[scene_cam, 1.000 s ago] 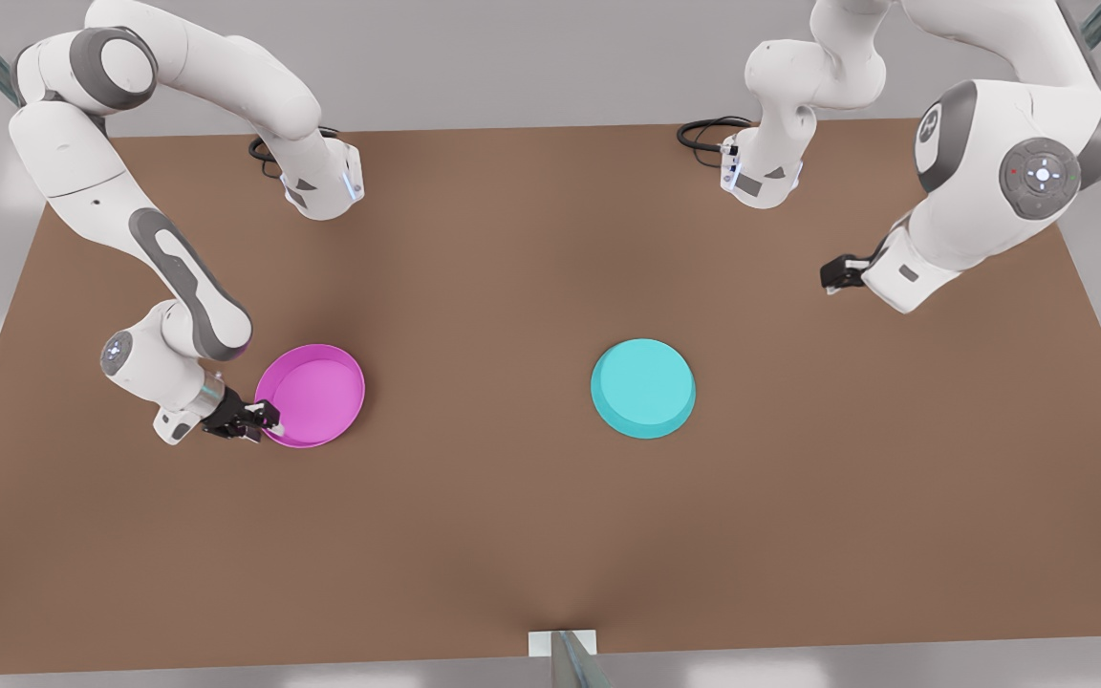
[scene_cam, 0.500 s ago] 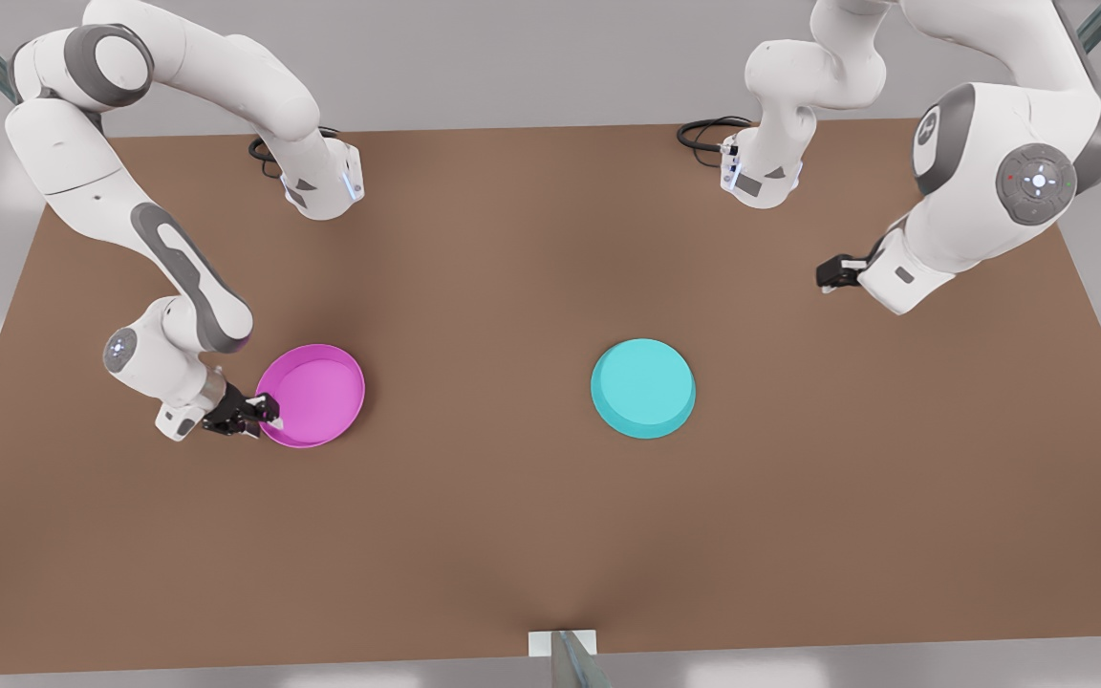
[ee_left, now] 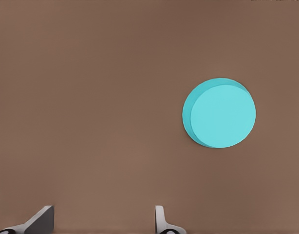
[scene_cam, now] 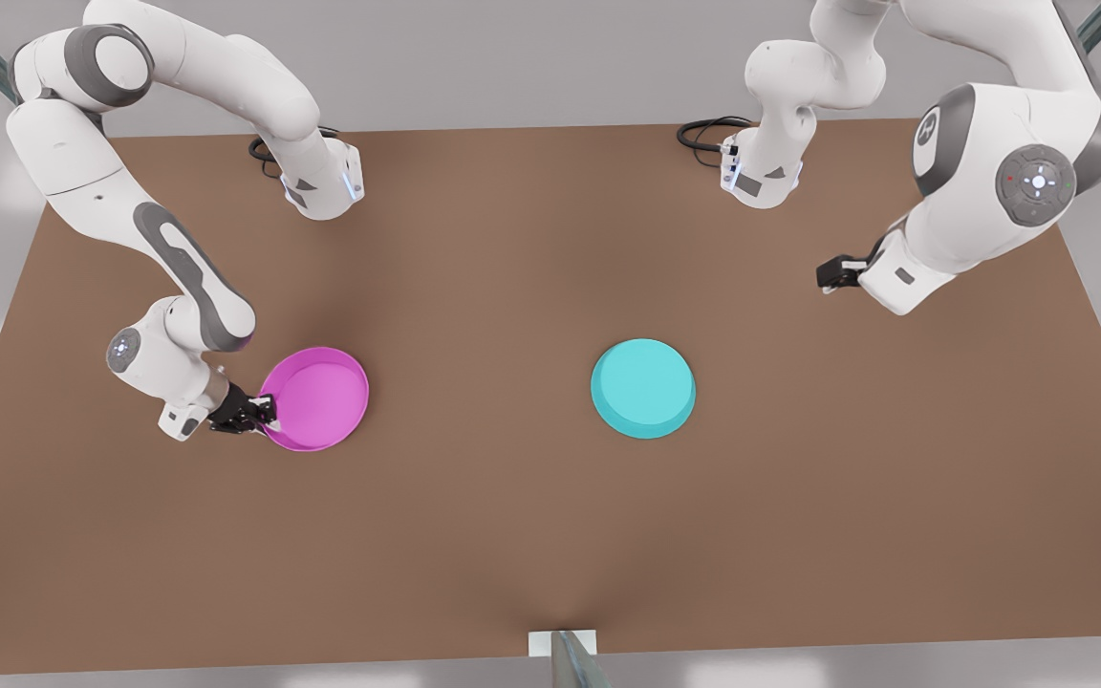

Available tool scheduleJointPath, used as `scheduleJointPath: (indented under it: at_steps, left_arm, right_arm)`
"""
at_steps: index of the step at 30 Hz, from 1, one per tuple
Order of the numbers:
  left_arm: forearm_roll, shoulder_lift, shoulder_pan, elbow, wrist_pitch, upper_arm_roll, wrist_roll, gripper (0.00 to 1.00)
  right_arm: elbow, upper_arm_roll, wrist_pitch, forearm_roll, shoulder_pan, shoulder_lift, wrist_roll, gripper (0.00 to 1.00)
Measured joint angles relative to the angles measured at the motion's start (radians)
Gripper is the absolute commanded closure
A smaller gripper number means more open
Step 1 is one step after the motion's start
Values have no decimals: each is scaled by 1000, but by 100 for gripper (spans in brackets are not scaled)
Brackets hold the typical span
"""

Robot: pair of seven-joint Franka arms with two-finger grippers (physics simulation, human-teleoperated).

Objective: Flip the blue plate over with the left arm, and stack the pink plate on top of the blue plate with the right arm

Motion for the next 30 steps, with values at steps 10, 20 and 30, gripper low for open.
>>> scheduleJointPath:
  at_steps: [10,20,30]
  left_arm:
    - [0,0,0,0,0,0,0,0]
    - [1,0,1,0,0,0,0,0]
    - [3,0,1,0,0,0,0,0]
  right_arm:
    - [-3,2,0,-5,0,1,-12,69]
    - [-5,15,-6,-3,-1,-9,-12,79]
    - [-5,73,-67,16,-45,-35,4,79]
